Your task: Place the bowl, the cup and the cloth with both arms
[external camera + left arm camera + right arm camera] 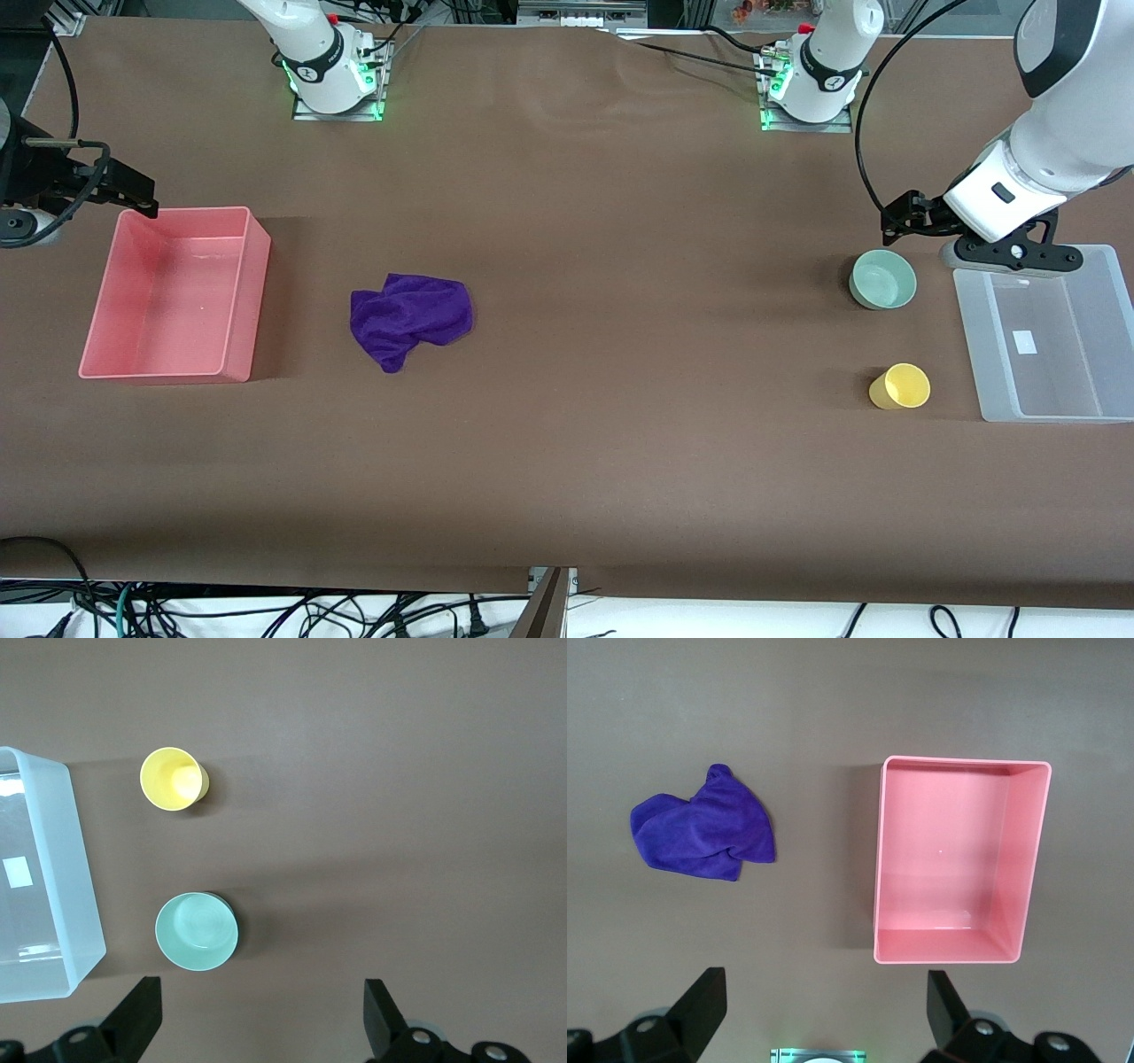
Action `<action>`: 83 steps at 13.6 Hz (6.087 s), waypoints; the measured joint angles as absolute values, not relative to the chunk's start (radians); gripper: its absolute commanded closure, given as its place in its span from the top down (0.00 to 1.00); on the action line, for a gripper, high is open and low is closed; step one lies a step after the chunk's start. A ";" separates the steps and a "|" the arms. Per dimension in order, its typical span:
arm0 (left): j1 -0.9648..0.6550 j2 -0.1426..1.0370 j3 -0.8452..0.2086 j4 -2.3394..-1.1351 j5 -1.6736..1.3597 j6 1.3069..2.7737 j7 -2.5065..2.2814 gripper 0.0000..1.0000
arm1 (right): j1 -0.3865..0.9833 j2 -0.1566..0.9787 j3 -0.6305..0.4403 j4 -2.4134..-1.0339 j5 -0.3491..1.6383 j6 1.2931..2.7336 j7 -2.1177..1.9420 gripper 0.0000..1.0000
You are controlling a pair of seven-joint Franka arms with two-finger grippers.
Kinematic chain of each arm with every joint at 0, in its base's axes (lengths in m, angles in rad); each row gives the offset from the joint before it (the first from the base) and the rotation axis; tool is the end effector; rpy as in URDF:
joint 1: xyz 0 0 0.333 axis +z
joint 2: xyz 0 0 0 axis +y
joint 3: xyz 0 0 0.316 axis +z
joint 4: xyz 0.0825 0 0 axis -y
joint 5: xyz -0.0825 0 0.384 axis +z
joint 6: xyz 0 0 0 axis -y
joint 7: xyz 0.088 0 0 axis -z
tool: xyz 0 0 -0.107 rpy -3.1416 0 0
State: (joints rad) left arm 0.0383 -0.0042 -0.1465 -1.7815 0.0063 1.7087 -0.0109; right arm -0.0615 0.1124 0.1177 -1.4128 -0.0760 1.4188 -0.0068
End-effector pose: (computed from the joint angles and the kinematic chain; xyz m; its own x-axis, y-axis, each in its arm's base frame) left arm 0.5512 -0.0594 0.5386 0.9929 -0.0977 -0.0685 -0.0985 -0.9951 -0.0075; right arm 0.5730 0.0189 0.6226 0.9931 0.0518 -0.1056 0.0586 -0.9964 0.0620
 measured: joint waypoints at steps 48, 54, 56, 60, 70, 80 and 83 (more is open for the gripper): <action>0.465 0.272 -0.156 -1.782 0.088 1.950 1.169 0.00 | 0.027 0.436 0.197 -1.558 -0.109 1.693 -0.131 0.00; 0.644 0.559 -0.149 -1.605 0.114 2.027 1.431 0.00 | -0.027 0.408 -0.161 -1.458 -0.111 1.445 -0.651 0.00; 0.675 0.654 -0.149 -1.572 0.114 2.118 1.504 0.00 | -0.044 0.422 -0.229 -1.507 -0.110 1.490 -0.706 0.00; 0.689 0.735 -0.152 -1.544 0.114 2.220 1.553 1.00 | -0.050 0.446 -0.273 -1.659 -0.110 1.736 -0.731 0.16; 0.545 0.517 -0.257 -1.461 0.112 1.854 1.140 1.00 | -0.042 0.271 -0.178 -1.548 0.013 1.570 -0.613 1.00; 0.365 0.741 -0.239 -1.510 0.113 2.128 0.540 0.00 | -0.036 0.043 0.017 -1.454 -0.038 1.467 -0.284 1.00; 0.365 0.758 -0.238 -1.510 0.113 2.147 0.515 0.00 | -0.035 0.044 0.019 -1.468 -0.038 1.466 -0.157 1.00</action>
State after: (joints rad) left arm 0.3650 0.7581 -0.2379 -1.5095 0.1133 2.1472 0.5147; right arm -0.0350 0.0439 0.0191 -1.4679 -0.0382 1.4655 -0.1574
